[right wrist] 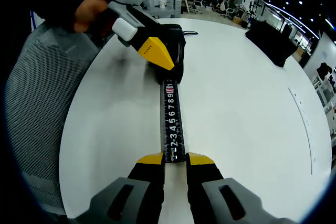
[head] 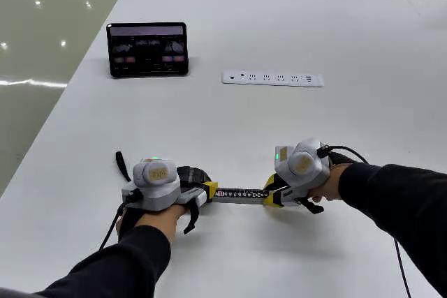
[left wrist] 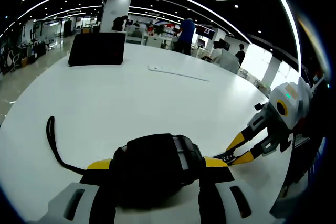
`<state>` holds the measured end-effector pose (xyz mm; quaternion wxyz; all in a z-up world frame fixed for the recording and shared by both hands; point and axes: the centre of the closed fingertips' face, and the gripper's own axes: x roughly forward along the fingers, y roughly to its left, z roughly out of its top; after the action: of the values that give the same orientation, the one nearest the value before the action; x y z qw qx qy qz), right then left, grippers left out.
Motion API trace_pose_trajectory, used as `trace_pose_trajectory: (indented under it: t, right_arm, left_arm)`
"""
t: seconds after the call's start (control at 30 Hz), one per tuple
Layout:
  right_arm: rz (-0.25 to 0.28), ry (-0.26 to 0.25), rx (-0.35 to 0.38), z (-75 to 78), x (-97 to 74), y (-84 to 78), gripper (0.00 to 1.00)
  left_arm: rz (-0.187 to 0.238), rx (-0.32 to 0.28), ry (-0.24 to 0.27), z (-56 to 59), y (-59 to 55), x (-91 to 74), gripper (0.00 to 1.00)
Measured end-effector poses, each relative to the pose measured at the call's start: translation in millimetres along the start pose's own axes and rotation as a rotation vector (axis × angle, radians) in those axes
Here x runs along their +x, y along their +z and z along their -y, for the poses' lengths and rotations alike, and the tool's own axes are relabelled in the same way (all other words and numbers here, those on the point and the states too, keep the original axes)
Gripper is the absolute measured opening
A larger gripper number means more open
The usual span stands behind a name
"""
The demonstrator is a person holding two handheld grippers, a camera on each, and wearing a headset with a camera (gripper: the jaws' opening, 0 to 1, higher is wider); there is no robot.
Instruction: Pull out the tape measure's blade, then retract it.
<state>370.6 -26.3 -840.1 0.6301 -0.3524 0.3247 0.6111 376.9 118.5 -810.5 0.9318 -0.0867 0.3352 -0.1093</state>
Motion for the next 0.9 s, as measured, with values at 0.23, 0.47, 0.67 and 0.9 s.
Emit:
trace_pose_trajectory:
  t: [0.23, 0.47, 0.67, 0.9]
  right_arm:
    - [0.015, 0.001, 0.019, -0.4, 0.6, 1.6, 0.11]
    - [0.015, 0.007, 0.039, -1.1, 2.7, 4.9, 0.12]
    - [0.031, 0.006, 0.035, -0.9, 5.1, 10.3, 0.11]
    - [0.042, 0.006, 0.039, 0.1, 6.7, 15.2, 0.11]
  left_arm:
    - [-0.005, 0.007, -0.001, -0.6, 0.5, 0.6, 0.59]
    - [0.003, 0.021, 0.001, 0.1, 0.8, 1.4, 0.59]
    - [-0.005, 0.007, -0.011, -0.4, 1.6, 1.1, 0.59]
    - [-0.007, 0.007, -0.015, -0.7, 1.8, 2.1, 0.59]
